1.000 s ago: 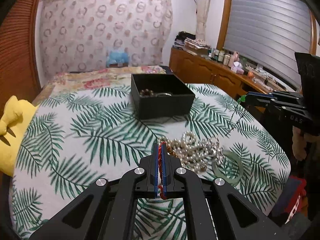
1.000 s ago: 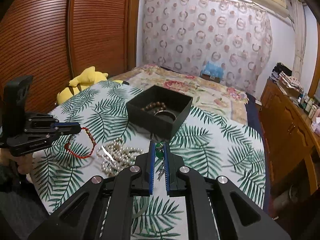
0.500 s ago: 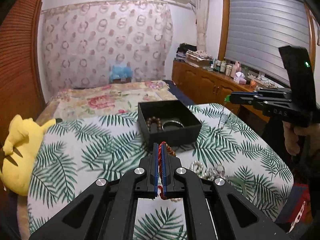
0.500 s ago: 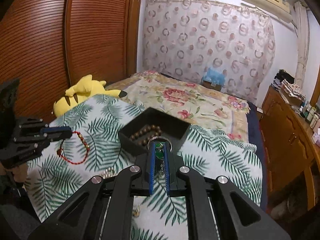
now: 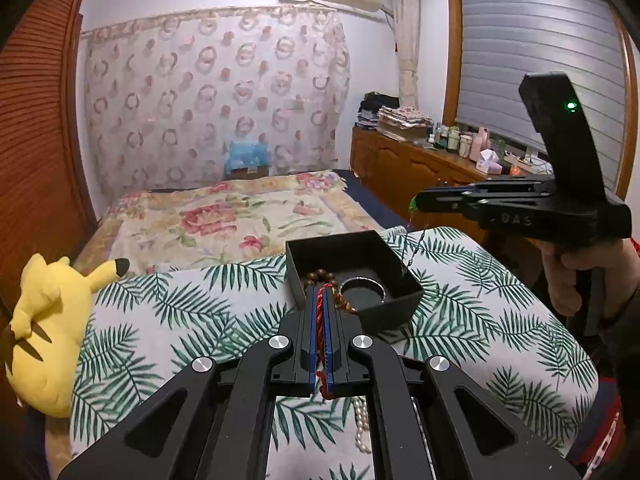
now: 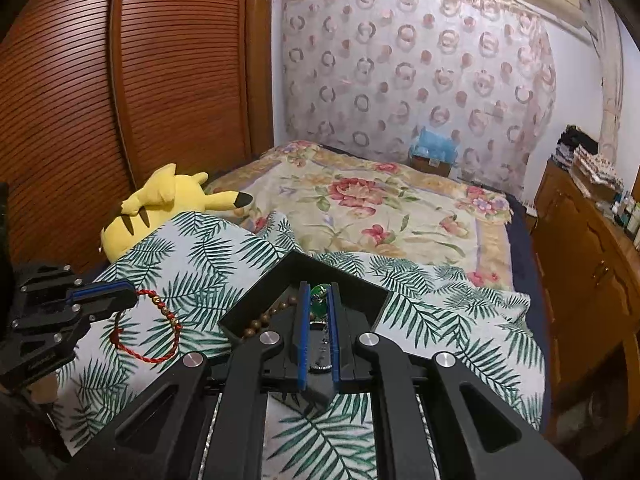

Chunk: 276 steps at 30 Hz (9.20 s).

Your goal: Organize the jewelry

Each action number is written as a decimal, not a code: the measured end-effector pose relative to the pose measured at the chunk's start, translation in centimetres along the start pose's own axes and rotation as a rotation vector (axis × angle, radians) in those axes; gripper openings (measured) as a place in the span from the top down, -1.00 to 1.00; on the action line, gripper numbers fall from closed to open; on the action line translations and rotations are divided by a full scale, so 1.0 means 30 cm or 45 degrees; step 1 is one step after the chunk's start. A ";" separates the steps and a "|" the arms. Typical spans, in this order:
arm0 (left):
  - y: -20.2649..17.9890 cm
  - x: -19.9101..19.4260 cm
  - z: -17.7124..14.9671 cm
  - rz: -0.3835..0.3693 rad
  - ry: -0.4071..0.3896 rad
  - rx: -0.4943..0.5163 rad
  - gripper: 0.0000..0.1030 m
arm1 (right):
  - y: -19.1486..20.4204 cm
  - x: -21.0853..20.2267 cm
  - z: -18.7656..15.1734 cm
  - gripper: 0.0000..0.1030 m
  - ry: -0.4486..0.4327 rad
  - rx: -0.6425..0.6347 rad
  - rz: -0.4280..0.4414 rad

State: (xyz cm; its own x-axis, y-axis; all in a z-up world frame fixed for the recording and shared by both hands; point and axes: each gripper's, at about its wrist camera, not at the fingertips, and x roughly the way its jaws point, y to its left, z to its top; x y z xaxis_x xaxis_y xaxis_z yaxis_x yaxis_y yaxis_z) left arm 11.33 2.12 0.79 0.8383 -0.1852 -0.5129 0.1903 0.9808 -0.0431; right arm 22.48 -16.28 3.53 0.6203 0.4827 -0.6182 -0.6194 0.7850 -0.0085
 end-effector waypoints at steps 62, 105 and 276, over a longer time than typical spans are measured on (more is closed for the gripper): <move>-0.081 0.051 -0.206 -0.031 0.209 0.011 -0.67 | 0.163 -0.103 -0.520 -0.09 0.105 0.009 0.147; -0.049 0.028 -0.347 -0.047 0.306 -0.035 -0.73 | 0.163 -0.107 -0.550 -0.11 0.168 -0.065 0.101; -0.019 -0.009 0.234 -0.104 -0.034 0.042 0.91 | -0.079 -0.407 0.076 0.84 -0.264 -0.036 0.106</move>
State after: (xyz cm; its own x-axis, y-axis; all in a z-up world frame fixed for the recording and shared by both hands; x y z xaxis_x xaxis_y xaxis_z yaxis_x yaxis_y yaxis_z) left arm 14.58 1.19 6.98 0.8324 -0.2667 -0.4858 0.2752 0.9598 -0.0554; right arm 17.47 -23.14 12.91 0.6506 0.6171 -0.4427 -0.6838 0.7296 0.0122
